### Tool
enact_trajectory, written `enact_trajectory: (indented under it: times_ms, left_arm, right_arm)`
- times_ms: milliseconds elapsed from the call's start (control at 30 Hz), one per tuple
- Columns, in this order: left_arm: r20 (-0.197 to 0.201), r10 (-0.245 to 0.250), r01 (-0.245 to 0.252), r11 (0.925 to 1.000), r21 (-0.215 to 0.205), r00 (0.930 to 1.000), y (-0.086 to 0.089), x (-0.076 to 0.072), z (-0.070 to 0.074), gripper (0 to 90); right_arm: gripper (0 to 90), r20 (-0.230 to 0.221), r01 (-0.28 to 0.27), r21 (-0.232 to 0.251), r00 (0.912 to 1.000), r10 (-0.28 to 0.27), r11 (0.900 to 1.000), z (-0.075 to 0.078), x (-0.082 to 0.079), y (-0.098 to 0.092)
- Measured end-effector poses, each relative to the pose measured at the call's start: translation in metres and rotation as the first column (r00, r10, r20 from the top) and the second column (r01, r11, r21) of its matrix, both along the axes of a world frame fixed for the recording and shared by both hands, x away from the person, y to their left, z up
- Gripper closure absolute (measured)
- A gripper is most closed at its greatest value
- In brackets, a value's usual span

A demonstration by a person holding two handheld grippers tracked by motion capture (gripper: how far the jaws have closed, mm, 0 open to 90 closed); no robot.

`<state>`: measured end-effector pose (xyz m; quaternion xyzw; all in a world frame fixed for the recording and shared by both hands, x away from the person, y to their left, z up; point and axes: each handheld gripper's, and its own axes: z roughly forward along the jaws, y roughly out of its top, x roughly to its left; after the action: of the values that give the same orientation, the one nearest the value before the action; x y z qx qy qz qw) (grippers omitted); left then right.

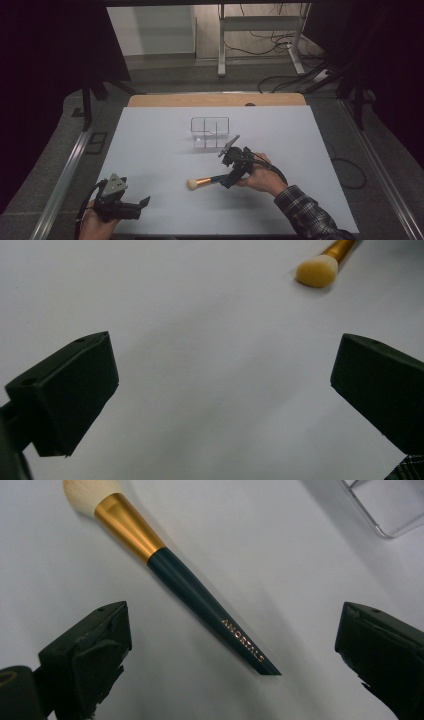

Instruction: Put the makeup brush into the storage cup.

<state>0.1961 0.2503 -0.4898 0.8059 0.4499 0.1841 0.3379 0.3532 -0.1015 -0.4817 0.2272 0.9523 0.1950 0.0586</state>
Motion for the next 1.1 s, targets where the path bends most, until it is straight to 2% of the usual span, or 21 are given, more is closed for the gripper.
enact_trajectory:
  times_ms: [700, 1100]
  left_arm:
    - [-0.001, 0.0, 0.0, 1.0, -0.001, 1.0, 0.0, 0.0, 0.0, 0.0]
    - [0.0, 0.001, -0.001, 1.0, 0.001, 1.0, 0.0, -0.001, 0.0, 0.0]
  right_arm:
    - [1.4, -0.008, -0.048, -0.007, 0.9988, 0.048, 0.999, -0.005, -0.001, 0.023]
    - [3.1, 0.009, -0.086, -0.02, 0.9962, 0.086, 0.996, -0.009, -0.002, 0.035]
